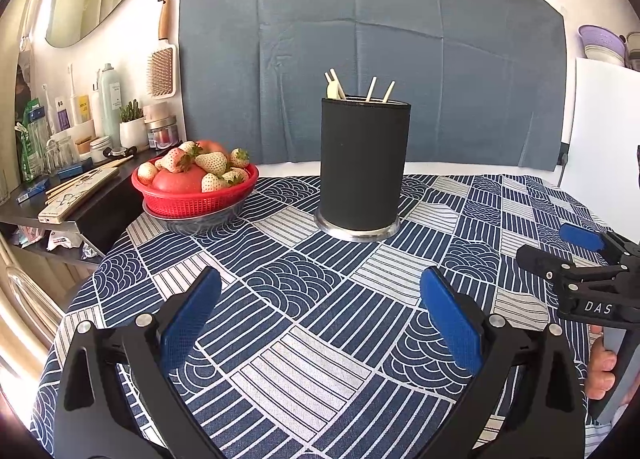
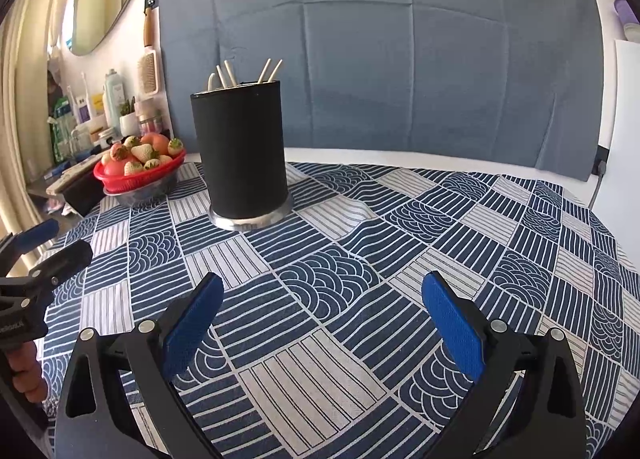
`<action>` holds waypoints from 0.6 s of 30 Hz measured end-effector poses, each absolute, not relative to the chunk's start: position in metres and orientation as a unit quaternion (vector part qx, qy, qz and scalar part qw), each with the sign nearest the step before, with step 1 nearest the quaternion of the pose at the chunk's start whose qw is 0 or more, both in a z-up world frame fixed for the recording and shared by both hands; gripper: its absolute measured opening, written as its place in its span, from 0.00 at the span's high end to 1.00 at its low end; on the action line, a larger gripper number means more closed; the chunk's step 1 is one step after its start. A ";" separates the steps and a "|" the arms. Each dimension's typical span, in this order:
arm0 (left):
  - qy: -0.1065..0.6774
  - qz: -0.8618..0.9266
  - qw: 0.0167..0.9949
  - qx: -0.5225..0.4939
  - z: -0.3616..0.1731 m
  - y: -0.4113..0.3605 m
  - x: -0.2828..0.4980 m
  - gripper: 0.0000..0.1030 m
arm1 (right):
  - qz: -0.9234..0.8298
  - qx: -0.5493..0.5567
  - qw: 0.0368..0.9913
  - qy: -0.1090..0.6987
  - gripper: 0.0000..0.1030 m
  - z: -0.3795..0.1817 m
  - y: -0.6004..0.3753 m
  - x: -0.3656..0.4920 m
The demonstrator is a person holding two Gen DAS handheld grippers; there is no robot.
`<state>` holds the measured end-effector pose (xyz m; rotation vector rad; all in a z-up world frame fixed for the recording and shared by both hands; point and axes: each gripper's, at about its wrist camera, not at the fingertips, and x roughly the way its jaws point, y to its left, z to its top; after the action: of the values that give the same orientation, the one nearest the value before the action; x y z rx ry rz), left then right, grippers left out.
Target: Organize utensils
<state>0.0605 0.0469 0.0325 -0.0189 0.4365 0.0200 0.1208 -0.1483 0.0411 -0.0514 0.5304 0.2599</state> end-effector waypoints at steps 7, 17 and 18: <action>0.217 0.011 0.976 -0.010 0.033 0.046 0.060 0.05 | 0.126 -0.026 0.956 0.263 0.07 0.041 -0.148 0.121; 0.212 0.008 0.977 -0.013 0.034 0.048 0.058 0.05 | 0.127 -0.025 0.956 0.264 0.07 0.040 -0.148 0.121; 0.211 0.009 0.977 -0.013 0.034 0.048 0.058 0.05 | 0.127 -0.024 0.955 0.265 0.07 0.040 -0.148 0.121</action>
<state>0.0581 0.0479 0.0342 -0.0265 0.4257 0.0186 0.1214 -0.1476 0.0397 -0.0494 0.5383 0.2587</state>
